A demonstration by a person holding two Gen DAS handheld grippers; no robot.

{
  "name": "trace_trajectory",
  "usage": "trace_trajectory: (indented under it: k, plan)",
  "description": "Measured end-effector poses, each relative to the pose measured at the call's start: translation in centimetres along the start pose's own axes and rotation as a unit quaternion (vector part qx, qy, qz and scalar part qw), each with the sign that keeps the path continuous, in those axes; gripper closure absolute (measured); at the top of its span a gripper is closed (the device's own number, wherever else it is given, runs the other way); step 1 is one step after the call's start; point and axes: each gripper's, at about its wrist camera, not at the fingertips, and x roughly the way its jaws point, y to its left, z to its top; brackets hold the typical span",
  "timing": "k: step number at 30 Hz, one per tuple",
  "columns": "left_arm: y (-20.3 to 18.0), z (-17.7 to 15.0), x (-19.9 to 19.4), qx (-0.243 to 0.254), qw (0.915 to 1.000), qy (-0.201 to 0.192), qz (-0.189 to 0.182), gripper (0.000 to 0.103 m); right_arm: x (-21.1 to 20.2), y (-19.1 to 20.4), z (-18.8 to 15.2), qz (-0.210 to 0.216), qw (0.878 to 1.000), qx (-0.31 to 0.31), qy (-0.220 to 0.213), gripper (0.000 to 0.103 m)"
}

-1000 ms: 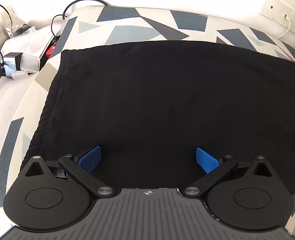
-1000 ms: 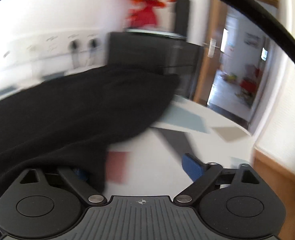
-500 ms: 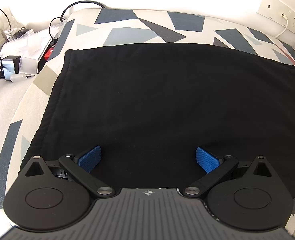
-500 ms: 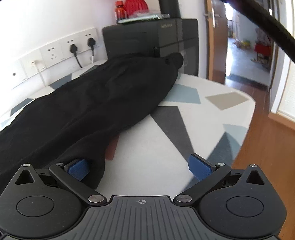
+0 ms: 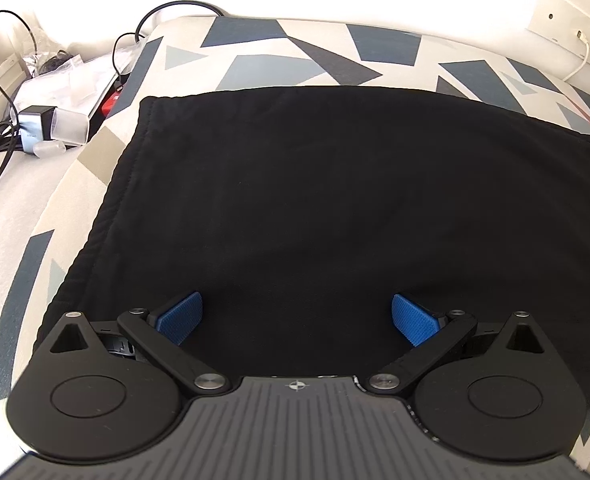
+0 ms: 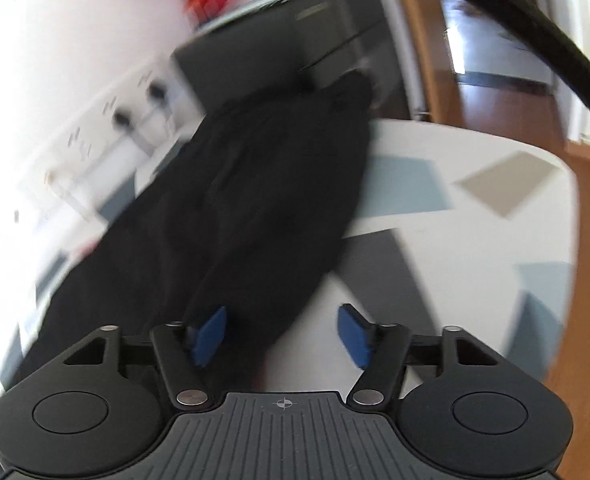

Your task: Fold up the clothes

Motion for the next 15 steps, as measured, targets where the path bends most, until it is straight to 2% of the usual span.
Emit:
trace_trajectory:
  k: [1, 3, 4, 6, 8, 9, 10, 11, 13, 15]
  plan:
    - [0.0, 0.0, 0.0, -0.001, 1.0, 0.001, 0.001, 0.0, 0.2, 1.1, -0.2, -0.029, 0.998, -0.051, -0.003, 0.062]
    - [-0.1, 0.0, -0.1, -0.001, 1.0, 0.0, 0.004, 0.0, 0.7, 2.5, -0.9, -0.134, 0.979, -0.15, -0.019, 0.06]
    - [-0.2, -0.1, -0.1, 0.0, 1.0, -0.002, 0.007, 0.0, 0.6, 1.8, -0.8, -0.135, 0.981, -0.138, -0.024, 0.051]
    - [-0.3, -0.2, -0.2, 0.001, 0.9999, -0.006, 0.01, 0.0, 0.3, 0.2, -0.3, -0.126, 0.987, -0.097, -0.027, 0.049]
    - [-0.2, -0.3, -0.2, -0.004, 0.9999, -0.006, 0.01, 0.0, -0.6, -0.4, 0.2, -0.141, 0.986, -0.077, -0.048, 0.049]
    - [-0.2, -0.3, -0.2, -0.006, 0.9999, -0.005, 0.01, 0.0, -1.3, -0.2, 0.4, -0.135, 0.985, -0.078, -0.068, 0.048]
    - [-0.2, -0.3, -0.2, -0.009, 0.9999, -0.005, 0.01, 0.0, -1.8, 0.1, 0.6, -0.108, 0.987, -0.083, -0.085, 0.042]
    - [-0.2, -0.3, -0.3, -0.01, 0.9999, -0.005, 0.011, 0.0, -2.1, 0.7, 0.6, -0.077, 0.989, -0.096, -0.088, 0.031]
    - [-0.2, -0.2, -0.2, -0.015, 0.9998, -0.002, 0.011, 0.0, -1.7, 2.9, 0.1, -0.026, 0.985, -0.162, -0.058, 0.024]
    - [-0.1, -0.2, -0.2, -0.018, 0.9998, 0.0, 0.011, 0.0, -0.9, 5.4, -1.6, 0.005, 0.968, -0.251, -0.021, 0.024]
